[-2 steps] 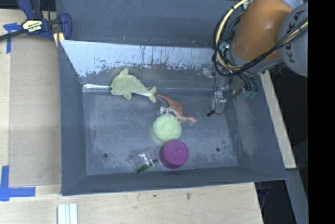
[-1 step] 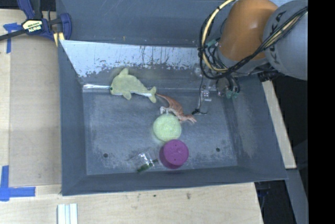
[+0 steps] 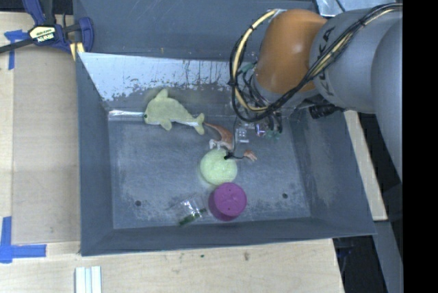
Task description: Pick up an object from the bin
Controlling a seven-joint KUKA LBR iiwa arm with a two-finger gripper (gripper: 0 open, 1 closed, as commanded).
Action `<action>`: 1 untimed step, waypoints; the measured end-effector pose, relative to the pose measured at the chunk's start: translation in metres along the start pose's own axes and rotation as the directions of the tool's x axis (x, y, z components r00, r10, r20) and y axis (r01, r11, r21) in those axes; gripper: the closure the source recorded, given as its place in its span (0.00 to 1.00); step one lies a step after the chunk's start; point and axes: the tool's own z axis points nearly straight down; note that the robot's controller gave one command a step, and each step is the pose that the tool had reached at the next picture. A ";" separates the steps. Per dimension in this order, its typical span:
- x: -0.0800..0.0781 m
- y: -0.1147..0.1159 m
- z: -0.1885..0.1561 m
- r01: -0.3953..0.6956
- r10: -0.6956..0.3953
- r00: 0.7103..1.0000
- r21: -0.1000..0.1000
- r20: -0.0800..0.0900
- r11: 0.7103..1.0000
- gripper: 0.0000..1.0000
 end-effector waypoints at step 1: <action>0.011 0.006 0.032 0.203 -0.203 0.979 0.001 0.006 0.979 0.00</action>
Offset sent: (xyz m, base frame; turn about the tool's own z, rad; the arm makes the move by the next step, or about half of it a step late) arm -0.0208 0.0267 -0.0443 0.0292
